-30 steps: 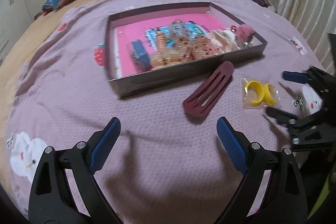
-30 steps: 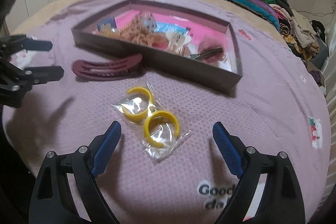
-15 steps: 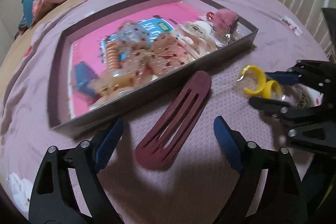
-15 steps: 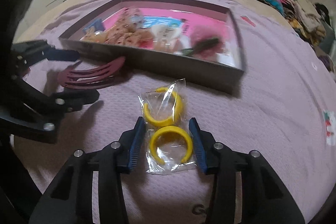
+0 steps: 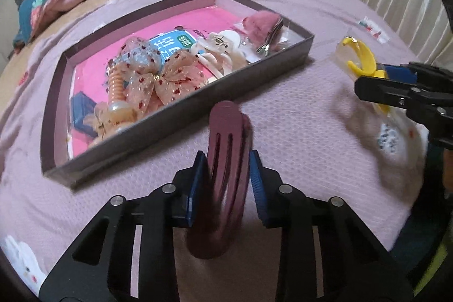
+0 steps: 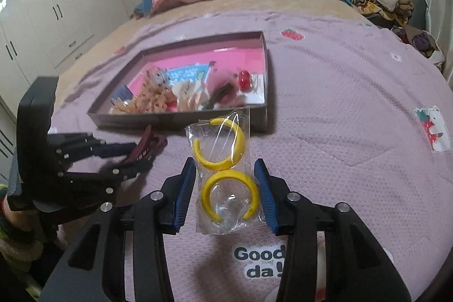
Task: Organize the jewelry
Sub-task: 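Grasp the yellow bangle packet with the right tool while the left tool grasps the maroon clip, then carry both items into the tray and open both tools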
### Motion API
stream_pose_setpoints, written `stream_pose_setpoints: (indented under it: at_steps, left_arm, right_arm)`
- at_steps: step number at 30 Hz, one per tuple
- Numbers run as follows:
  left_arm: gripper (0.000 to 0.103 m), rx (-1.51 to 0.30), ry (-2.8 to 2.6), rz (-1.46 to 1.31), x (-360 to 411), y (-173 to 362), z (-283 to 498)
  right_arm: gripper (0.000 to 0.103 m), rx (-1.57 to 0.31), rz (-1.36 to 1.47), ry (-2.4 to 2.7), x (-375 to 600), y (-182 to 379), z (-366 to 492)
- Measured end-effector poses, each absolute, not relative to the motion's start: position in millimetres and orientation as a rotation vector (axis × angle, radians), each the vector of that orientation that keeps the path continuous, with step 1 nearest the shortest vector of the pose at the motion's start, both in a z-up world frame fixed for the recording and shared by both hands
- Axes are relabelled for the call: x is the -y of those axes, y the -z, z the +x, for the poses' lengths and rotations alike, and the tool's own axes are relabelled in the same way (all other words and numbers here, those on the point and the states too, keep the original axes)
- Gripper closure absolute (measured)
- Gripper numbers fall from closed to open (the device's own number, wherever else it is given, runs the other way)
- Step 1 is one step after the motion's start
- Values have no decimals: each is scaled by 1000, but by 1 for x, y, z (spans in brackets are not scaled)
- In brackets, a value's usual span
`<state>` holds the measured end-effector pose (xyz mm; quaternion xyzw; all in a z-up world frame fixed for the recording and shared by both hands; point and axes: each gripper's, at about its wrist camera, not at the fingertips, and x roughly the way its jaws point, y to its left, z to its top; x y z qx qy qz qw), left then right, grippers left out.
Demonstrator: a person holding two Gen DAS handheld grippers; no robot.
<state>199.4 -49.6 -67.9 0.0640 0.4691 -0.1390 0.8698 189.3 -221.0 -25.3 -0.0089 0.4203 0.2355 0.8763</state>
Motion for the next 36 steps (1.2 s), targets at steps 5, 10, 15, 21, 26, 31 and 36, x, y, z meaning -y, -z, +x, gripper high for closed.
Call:
stream_pose_setpoints:
  at_steps: [5,10,15,21,26,31,36]
  left_arm:
    - [81,-950,300,60,35,50,183]
    - [81,-908,266,-12,11,29,177]
    - [81,-860,210,-52,-14,8,180]
    - [81,-808,161,-81,-37,-11,189]
    - [81,-777,141,-94,-52,-23,197]
    - [81,-758,126,-110,-60,-31,208]
    - [81,-747,128,-124,-62,-32,220]
  right_arm:
    - [62,-854,19,-530,223,12,179]
    - [62,-835,16,-549,217,3,175]
    - [62,-820,4,-560,207,-5,179]
    - [62,-799,-8,-571,193,-15,189]
    - [62,-763,-25,-581,180,-28,199]
    - [62,-742,-23,-582,171,-37,212]
    - [62,-719,-22,-573,164,-45,223]
